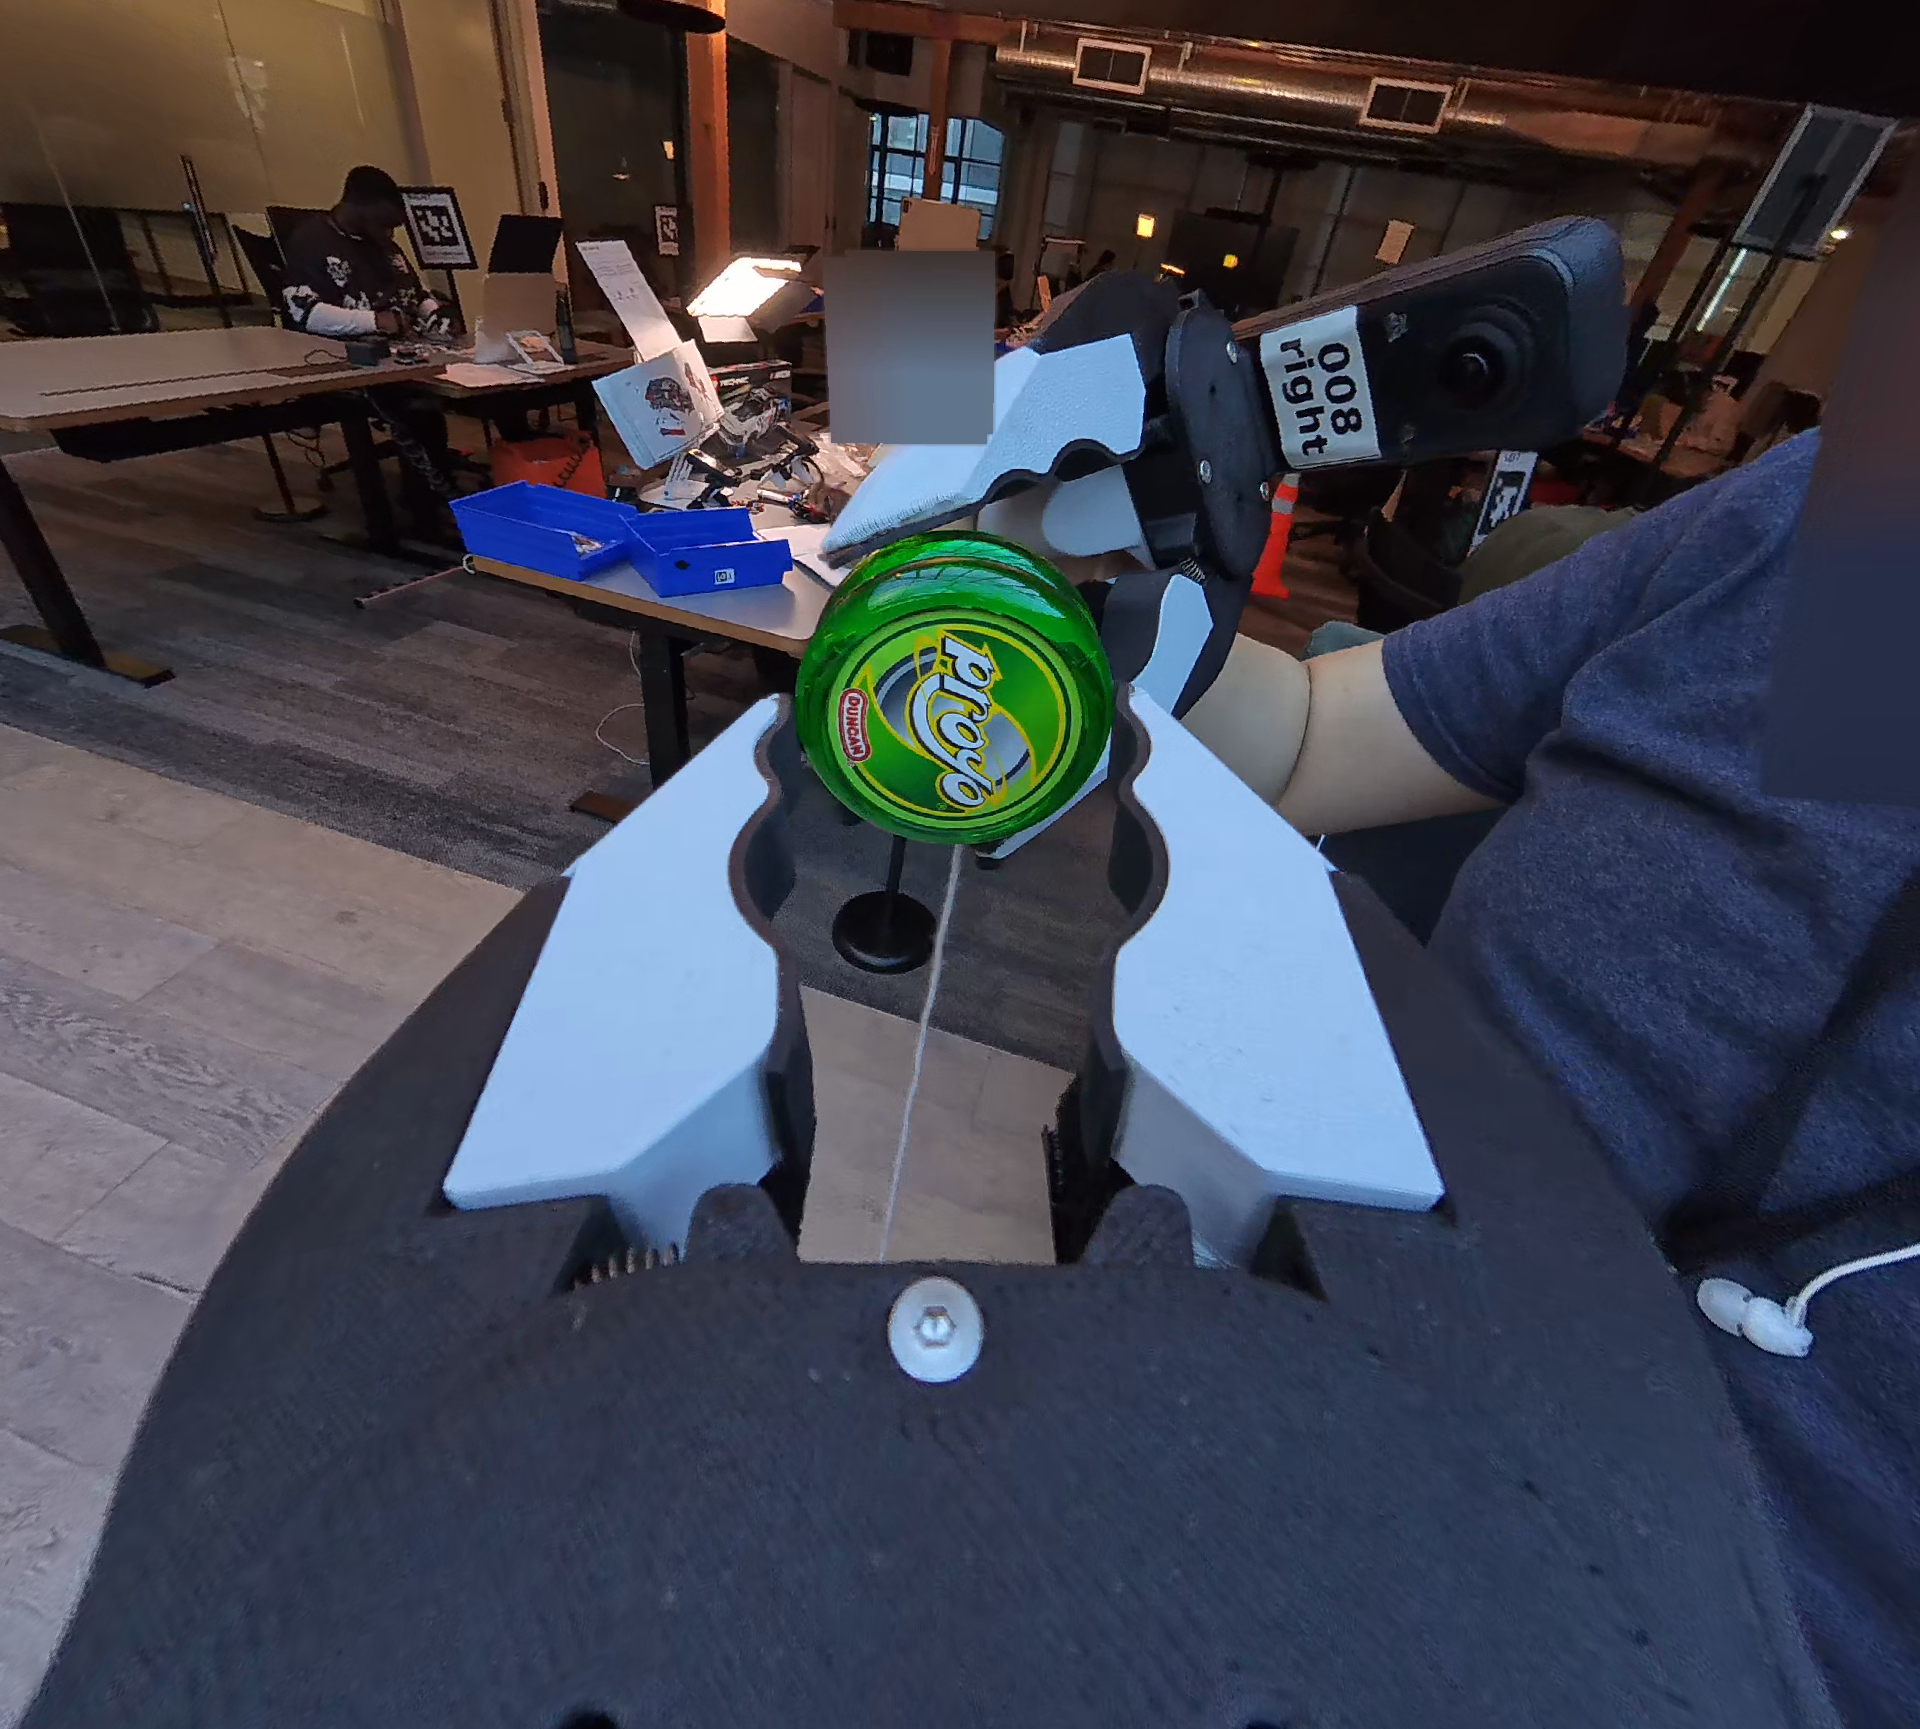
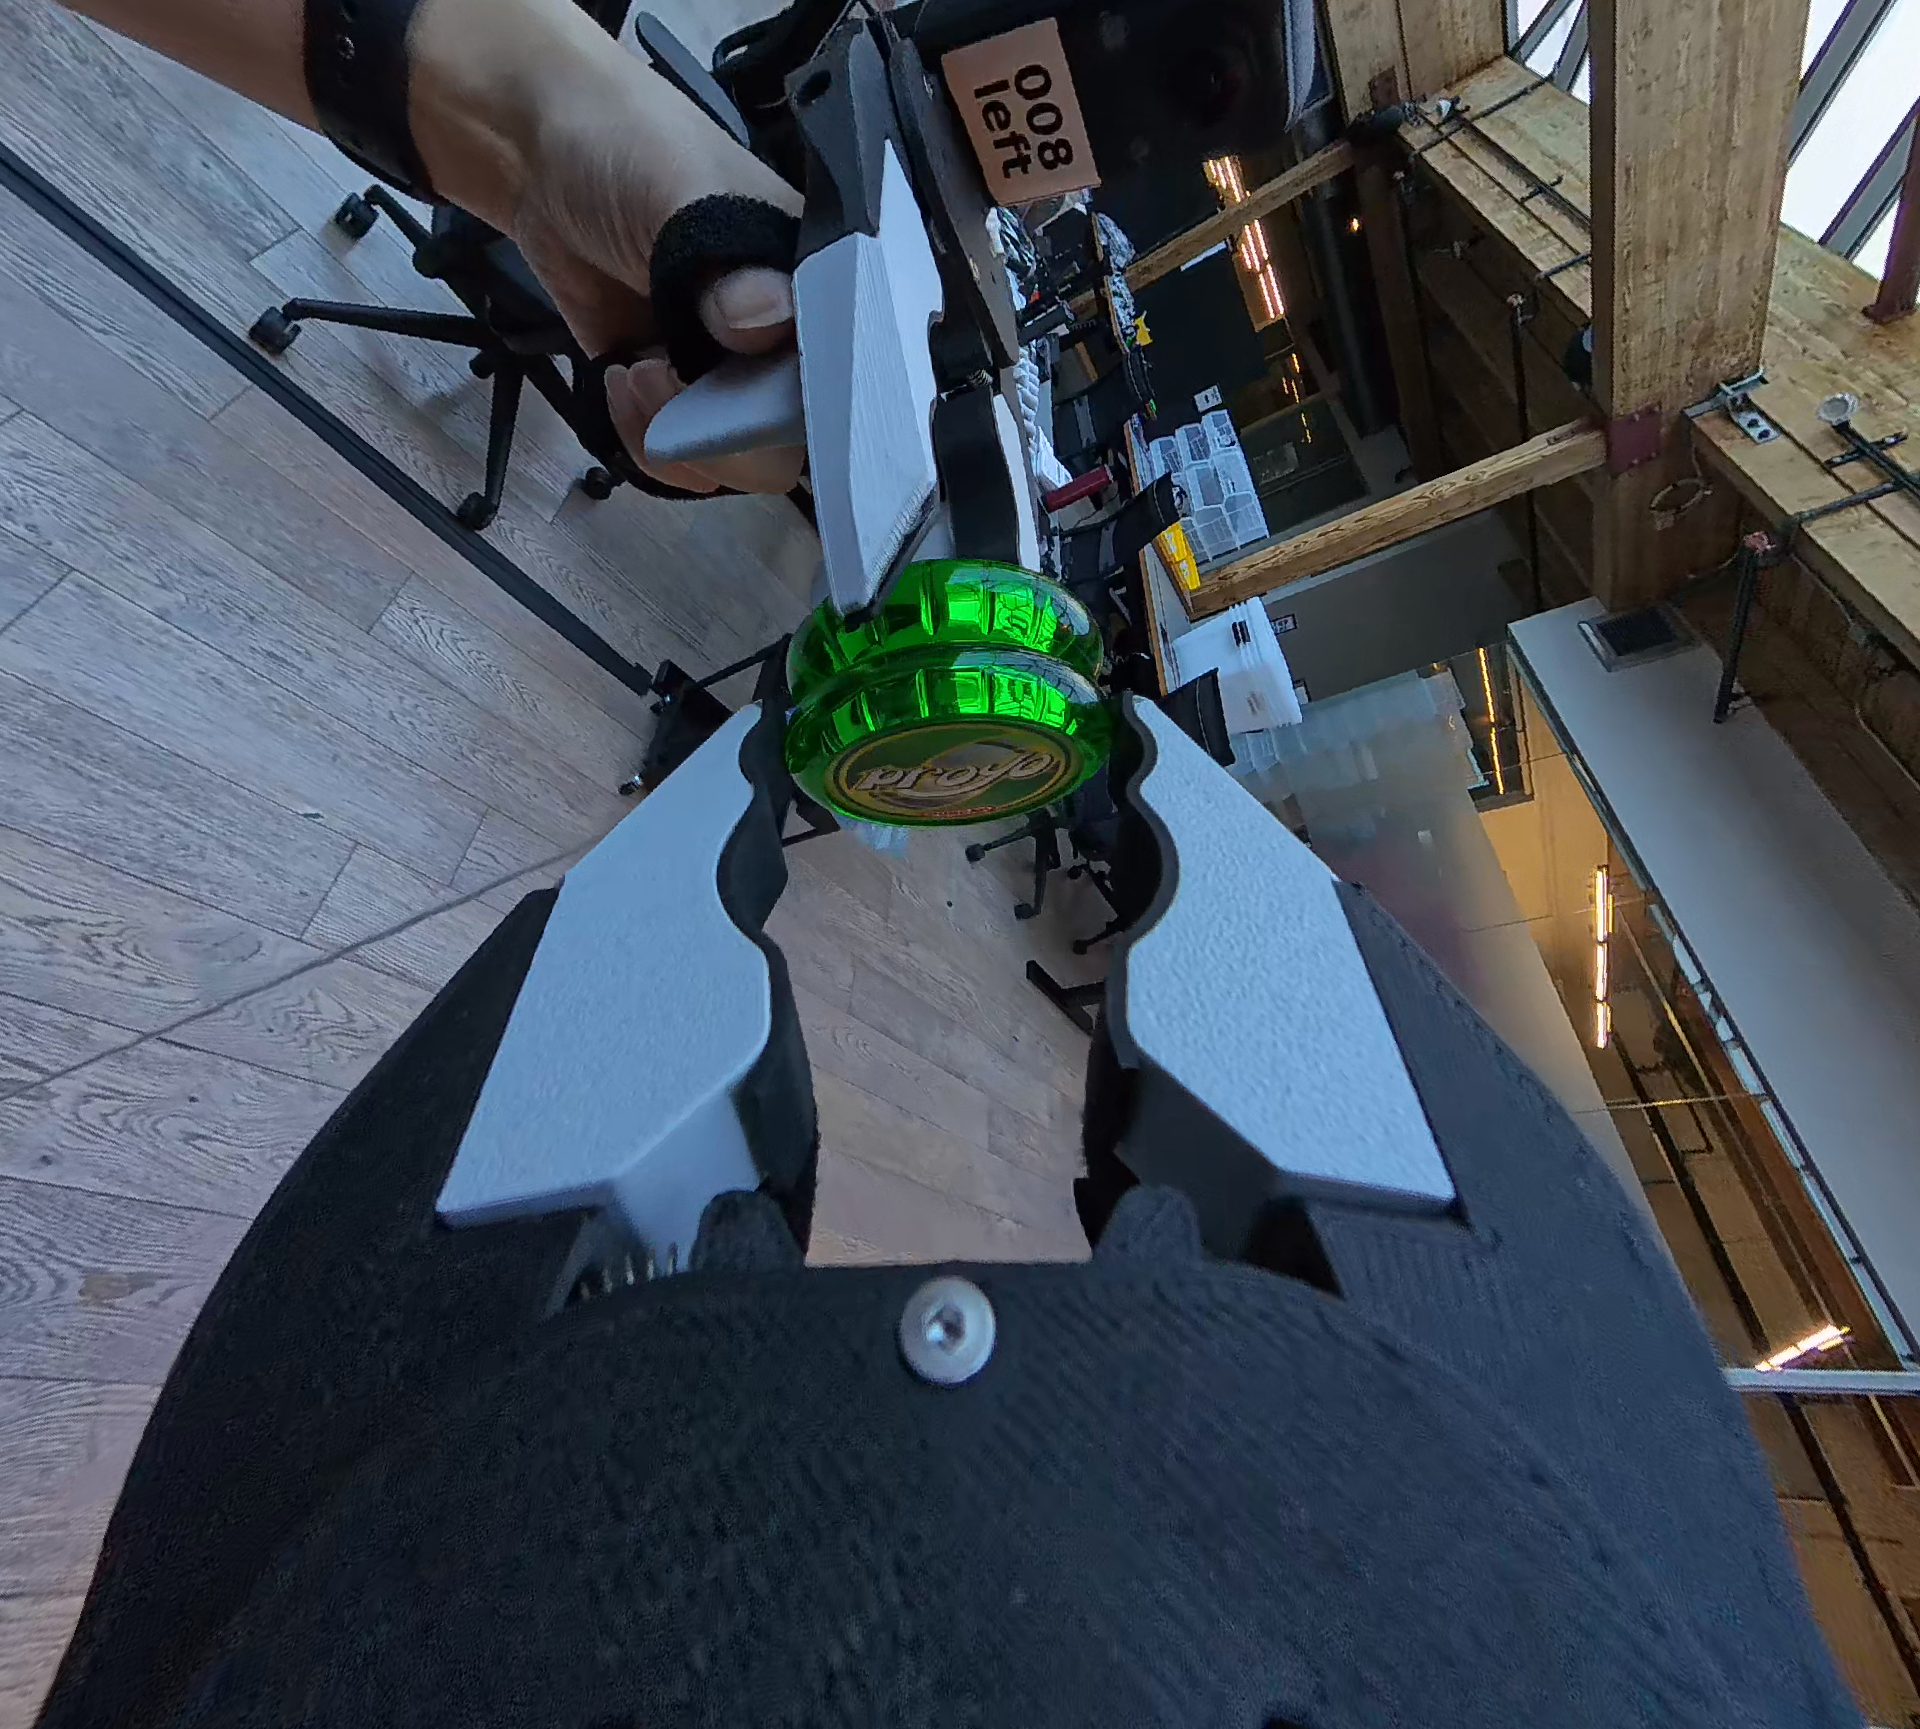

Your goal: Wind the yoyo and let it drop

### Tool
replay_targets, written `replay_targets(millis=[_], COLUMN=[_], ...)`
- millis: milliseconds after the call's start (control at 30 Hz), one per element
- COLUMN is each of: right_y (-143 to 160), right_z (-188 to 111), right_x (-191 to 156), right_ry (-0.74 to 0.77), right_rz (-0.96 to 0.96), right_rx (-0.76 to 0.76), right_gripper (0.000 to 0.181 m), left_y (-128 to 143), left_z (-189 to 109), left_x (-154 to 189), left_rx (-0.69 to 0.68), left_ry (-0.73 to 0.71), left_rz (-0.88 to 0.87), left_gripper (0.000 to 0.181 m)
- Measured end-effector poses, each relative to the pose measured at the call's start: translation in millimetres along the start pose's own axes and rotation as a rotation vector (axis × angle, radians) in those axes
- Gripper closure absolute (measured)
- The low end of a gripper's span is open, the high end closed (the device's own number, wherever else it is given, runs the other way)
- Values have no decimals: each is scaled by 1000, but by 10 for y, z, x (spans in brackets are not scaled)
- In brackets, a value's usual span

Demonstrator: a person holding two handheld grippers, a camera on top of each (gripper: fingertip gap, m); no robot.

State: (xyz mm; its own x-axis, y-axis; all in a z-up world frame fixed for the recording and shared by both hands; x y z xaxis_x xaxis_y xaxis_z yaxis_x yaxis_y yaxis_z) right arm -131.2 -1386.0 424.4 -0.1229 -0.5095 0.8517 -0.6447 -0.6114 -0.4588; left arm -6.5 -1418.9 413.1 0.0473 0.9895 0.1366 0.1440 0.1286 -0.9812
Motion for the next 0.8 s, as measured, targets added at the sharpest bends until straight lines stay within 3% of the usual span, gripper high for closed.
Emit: replay_targets(millis=[800], right_y=[-48], right_z=[-47], right_x=[-22], right_ry=[14], right_rz=[-37], right_rx=[31], right_gripper=[120], left_y=[-19], left_z=[39], left_x=[63], left_rx=[-5], left_ry=[10], left_rz=[18], left_gripper=[121])
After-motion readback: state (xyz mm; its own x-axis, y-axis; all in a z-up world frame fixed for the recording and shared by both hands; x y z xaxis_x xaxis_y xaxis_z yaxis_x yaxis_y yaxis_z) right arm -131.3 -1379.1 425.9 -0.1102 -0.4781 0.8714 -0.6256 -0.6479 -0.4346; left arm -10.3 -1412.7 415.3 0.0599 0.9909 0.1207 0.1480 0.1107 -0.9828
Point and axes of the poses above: each gripper's, where its closed fingertips meet, z out along the fingers, y out of its underside, x = y × z across the jaws, the point moved 8 cm from there along -z, back along the fingers, and after that the axes turned 7 degrees about -x, right-handed, at the moved point
